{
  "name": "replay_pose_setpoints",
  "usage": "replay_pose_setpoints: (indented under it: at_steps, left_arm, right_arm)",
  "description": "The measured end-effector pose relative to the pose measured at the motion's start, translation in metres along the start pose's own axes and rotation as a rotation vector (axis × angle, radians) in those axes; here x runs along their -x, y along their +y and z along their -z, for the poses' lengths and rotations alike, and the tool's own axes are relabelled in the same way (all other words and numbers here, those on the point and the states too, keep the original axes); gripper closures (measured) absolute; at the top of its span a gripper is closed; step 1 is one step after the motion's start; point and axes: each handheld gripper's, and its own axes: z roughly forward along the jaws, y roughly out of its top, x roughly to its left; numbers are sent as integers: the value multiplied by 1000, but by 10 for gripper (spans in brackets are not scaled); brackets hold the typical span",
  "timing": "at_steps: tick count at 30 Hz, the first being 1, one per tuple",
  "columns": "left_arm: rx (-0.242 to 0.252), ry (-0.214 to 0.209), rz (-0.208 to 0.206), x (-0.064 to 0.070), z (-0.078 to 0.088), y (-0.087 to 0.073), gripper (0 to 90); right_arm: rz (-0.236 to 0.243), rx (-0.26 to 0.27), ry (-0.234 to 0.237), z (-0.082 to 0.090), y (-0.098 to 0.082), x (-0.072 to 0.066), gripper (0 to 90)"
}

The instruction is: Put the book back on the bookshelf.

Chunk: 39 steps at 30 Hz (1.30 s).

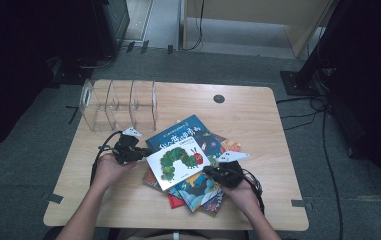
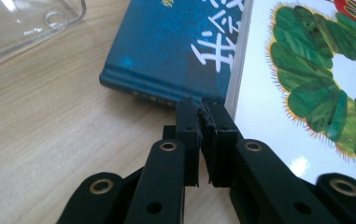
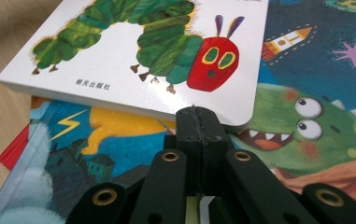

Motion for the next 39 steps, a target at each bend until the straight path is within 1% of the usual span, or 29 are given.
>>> replay_pose_setpoints:
  at_steps: [3, 6, 8, 10, 11, 12, 15, 17, 18, 20, 21, 22, 24, 25, 26, 27, 30, 31, 32, 33, 34, 35, 36, 38, 39]
  left_arm:
    - [-4, -9, 22, 2, 5, -7, 850]
    - [-7, -14, 32, 3, 7, -11, 844]
    - [-9, -15, 36, 5, 11, -15, 837]
    - [-2, -15, 41, 6, 12, -17, 827]
    - [-1, -18, 48, 7, 13, -18, 828]
    - [-4, -22, 57, 9, 14, -21, 827]
    - [-12, -25, 65, 12, 17, -24, 819]
    - [-15, -25, 66, 12, 17, -25, 816]
    - [-10, -19, 66, 14, 18, -26, 807]
    - [-4, -15, 69, 14, 18, -27, 770]
    - [0, -13, 68, 13, 18, -27, 770]
    - [5, -15, 75, 13, 19, -26, 757]
    - [11, -9, 113, 13, 18, -24, 753]
    - [17, 1, 103, 14, 17, -23, 750]
    - [17, 1, 103, 14, 17, -23, 749]
    - [15, 18, 98, 14, 16, -22, 725]
    - [20, 24, 95, 12, 18, -20, 611]
    - [33, 20, 93, 10, 20, -19, 611]
    - [55, -8, 104, 9, 23, -18, 577]
    - [67, -42, 109, 7, 24, -16, 522]
    - [76, -70, 114, 7, 24, -15, 491]
    - [74, -92, 115, 7, 23, -14, 468]
    - [62, -114, 112, 8, 20, -13, 420]
    - [44, -137, 109, 8, 15, -13, 372]
    - [44, -137, 109, 8, 15, -13, 360]
  right_arm:
    - [-7, 1, -3, -2, 3, 3, 872]
    - [-3, 7, 0, -5, 5, 5, 872]
    - [15, 11, -5, -8, 8, 6, 872]
    - [20, 12, -11, -10, 9, 6, 868]
    - [38, 14, -18, -13, 12, 5, 859]
    - [44, 15, -21, -14, 13, 5, 856]
    - [46, 17, -25, -18, 16, 6, 863]
    - [40, 19, -21, -21, 18, 7, 869]
    - [36, 21, -21, -21, 19, 7, 870]
    - [45, 30, -21, -24, 20, 8, 870]
    - [45, 30, -21, -24, 20, 8, 870]
    - [47, 31, -24, -25, 21, 8, 874]
    - [43, 28, -25, -25, 21, 8, 887]
    - [41, 26, -25, -24, 21, 7, 891]
    - [41, 22, -24, -24, 21, 7, 891]
    - [37, 17, -18, -23, 21, 7, 892]
    - [28, 1, 6, -21, 20, 4, 891]
    - [28, 1, 6, -21, 20, 4, 891]
    - [36, -5, 12, -20, 19, 3, 891]
    - [40, -7, 15, -20, 19, 1, 891]
    - [47, -7, 19, -21, 19, 0, 891]
    - [48, -6, 19, -21, 19, -1, 891]
    - [57, 2, 23, -23, 19, -2, 891]
    - [62, 6, 21, -24, 19, -3, 892]
    - [62, 6, 21, -24, 19, -3, 892]
